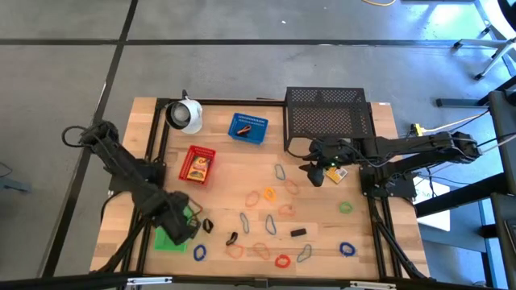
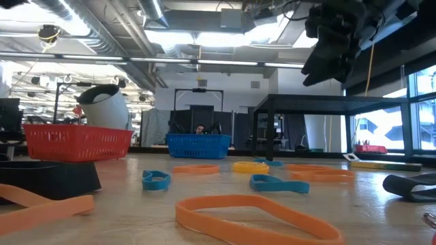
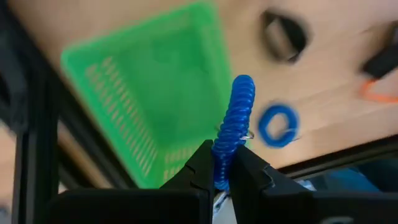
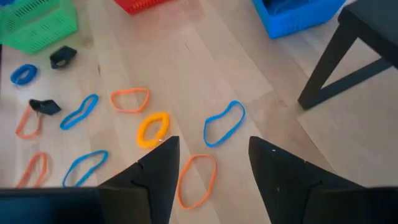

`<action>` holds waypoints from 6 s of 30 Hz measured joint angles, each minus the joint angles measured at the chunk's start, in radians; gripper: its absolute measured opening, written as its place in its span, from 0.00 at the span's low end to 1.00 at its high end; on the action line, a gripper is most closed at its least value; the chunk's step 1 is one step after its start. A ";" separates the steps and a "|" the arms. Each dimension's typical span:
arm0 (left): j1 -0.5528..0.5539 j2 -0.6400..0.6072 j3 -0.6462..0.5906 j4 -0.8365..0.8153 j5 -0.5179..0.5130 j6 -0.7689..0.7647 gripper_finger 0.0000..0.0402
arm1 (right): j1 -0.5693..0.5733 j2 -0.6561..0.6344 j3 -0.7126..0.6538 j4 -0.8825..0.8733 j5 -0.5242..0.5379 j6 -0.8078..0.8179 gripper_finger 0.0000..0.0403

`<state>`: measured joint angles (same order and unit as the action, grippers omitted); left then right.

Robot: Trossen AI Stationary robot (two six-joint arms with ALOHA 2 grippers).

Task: Pick & Place Office Desk Supplies
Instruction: Put the blue spring keychain into the green bin, then put the black rubber band into the blue bin

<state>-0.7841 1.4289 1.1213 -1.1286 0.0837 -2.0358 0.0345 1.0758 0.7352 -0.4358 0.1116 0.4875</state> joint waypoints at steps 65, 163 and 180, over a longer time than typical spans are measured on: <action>0.270 0.385 0.145 0.544 -0.090 0.872 0.40 | 0.000 0.029 0.000 0.001 0.001 -0.001 0.48; 1.238 0.180 -0.182 0.984 -0.185 1.708 0.02 | -0.001 0.029 0.000 0.054 0.431 0.183 0.48; 1.238 0.266 -0.179 1.066 -0.287 1.646 0.17 | -0.001 0.029 0.000 0.054 0.431 0.147 0.48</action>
<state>0.4536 1.6947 0.9424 -0.0625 -0.2029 -0.3901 0.0334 1.1049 0.7353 -0.3820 0.5424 0.6349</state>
